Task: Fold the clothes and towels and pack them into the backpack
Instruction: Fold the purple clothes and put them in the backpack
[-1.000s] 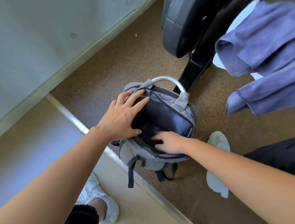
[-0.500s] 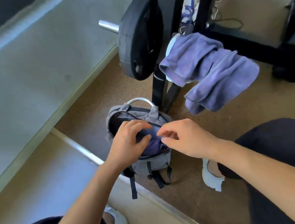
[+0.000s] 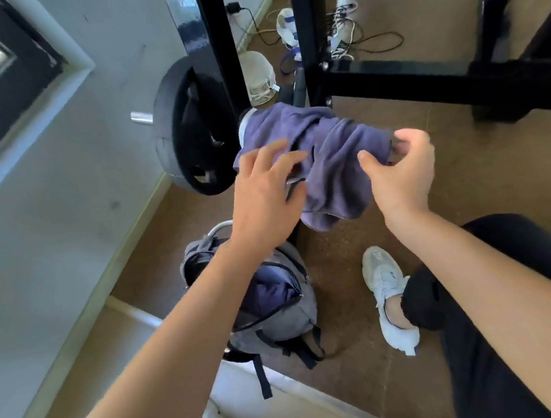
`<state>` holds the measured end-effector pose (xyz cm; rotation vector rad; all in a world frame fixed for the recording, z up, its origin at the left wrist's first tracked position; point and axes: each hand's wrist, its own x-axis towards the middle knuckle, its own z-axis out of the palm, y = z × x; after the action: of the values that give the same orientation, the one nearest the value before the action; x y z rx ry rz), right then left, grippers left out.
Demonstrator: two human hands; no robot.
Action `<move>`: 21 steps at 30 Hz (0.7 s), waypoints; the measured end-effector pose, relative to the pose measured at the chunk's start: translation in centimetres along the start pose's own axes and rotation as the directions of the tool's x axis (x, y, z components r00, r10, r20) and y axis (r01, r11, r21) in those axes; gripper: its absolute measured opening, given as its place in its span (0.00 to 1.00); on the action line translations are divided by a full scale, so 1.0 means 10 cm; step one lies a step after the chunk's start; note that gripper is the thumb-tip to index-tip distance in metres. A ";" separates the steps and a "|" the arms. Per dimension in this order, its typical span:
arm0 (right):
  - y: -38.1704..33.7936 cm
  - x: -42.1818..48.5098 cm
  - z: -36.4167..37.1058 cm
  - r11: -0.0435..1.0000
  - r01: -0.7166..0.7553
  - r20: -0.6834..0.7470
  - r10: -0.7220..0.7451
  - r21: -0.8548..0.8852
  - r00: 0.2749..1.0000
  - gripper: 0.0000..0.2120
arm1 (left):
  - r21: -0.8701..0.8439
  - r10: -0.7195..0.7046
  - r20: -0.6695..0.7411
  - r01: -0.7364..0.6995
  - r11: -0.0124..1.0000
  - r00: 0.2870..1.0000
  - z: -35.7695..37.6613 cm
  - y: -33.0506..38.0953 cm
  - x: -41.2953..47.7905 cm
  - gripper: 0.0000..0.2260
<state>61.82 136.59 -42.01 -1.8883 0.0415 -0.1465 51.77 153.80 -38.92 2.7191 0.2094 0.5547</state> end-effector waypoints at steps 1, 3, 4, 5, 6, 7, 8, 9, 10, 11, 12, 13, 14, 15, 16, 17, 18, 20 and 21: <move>0.02 0.03 0.00 1.000 -0.019 0.021 0.019 0.017 1.000 0.24 | 0.058 0.037 0.023 -0.038 0.998 0.999 0.04 0.04 0.13 0.19; 0.03 0.02 -0.01 1.000 -0.007 0.011 0.007 0.027 1.000 0.20 | 0.103 0.044 0.105 -0.055 0.993 0.993 0.10 0.13 0.32 0.24; 0.04 0.00 -0.02 0.999 0.021 -0.008 -0.020 0.029 1.000 0.18 | 0.076 0.021 0.142 -0.032 0.997 0.990 0.13 0.17 0.38 0.25; 0.05 -0.01 -0.03 0.998 0.046 -0.026 -0.045 0.036 0.999 0.17 | 0.031 -0.023 0.169 0.018 0.999 0.985 0.16 0.19 0.43 0.25; 0.05 -0.02 -0.04 0.998 0.057 -0.034 -0.056 0.040 0.998 0.16 | -0.014 -0.077 0.180 0.080 0.997 0.981 0.18 0.20 0.46 0.25; 0.05 -0.02 -0.06 0.998 0.053 -0.038 -0.051 0.043 0.998 0.15 | -0.050 -0.127 0.181 0.138 0.989 0.975 0.21 0.18 0.48 0.25; 0.05 -0.01 -0.07 0.999 0.024 -0.034 -0.022 0.047 0.999 0.15 | -0.076 -0.163 0.187 0.180 0.981 0.969 0.22 0.16 0.49 0.25; 0.07 0.01 -0.08 0.998 -0.027 -0.023 0.029 0.059 0.999 0.14 | -0.102 -0.186 0.196 0.208 0.973 0.963 0.22 0.14 0.51 0.25; 0.09 0.02 -0.09 0.995 -0.076 -0.007 0.077 0.067 0.997 0.12 | -0.118 -0.188 0.203 0.215 0.970 0.961 0.21 0.11 0.52 0.25; 0.14 0.03 -0.11 0.991 -0.116 0.011 0.116 0.059 0.993 0.10 | -0.124 -0.178 0.208 0.207 0.971 0.962 0.21 0.08 0.53 0.24; 0.16 0.03 -0.14 0.989 -0.141 0.022 0.140 0.045 0.990 0.07 | -0.118 -0.161 0.205 0.188 0.975 0.965 0.21 0.07 0.53 0.22; 0.19 0.04 -0.18 0.985 -0.167 0.016 0.166 0.047 0.986 0.06 | -0.108 -0.147 0.197 0.170 0.979 0.969 0.21 0.05 0.54 0.20; 0.20 0.05 -0.24 0.977 -0.203 -0.012 0.204 0.065 0.979 0.05 | -0.098 -0.139 0.187 0.159 0.982 0.973 0.21 0.04 0.55 0.19; 0.21 0.06 -0.30 0.967 -0.235 -0.050 0.241 0.099 0.969 0.05 | -0.089 -0.142 0.180 0.160 0.983 0.973 0.20 0.03 0.57 0.17; 0.19 0.07 -0.37 0.957 -0.256 -0.086 0.269 0.137 0.959 0.04 | -0.080 -0.142 0.175 0.158 0.984 0.974 0.20 0.03 0.58 0.17; 0.16 0.07 -0.43 0.952 -0.253 -0.114 0.274 0.170 0.955 0.03 | -0.071 -0.138 0.170 0.152 0.986 0.976 0.21 0.02 0.59 0.16; 0.11 0.06 -0.49 0.954 -0.226 -0.131 0.254 0.195 0.958 0.03 | -0.060 -0.128 0.167 0.140 0.988 0.978 0.21 0.03 0.60 0.16; 0.06 -0.01 -0.58 0.963 -0.159 -0.158 0.196 0.218 0.968 0.02 | -0.049 -0.117 0.169 0.127 0.991 0.979 0.21 0.03 0.61 0.16; 0.05 -0.06 -0.60 0.964 -0.147 -0.169 0.186 0.224 0.968 0.03 | -0.053 -0.120 0.169 0.130 0.990 0.978 0.21 0.04 0.61 0.16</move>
<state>60.56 130.80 -40.69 -1.6469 0.3040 -0.2058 58.14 154.11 -38.43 2.6510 0.3113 0.2925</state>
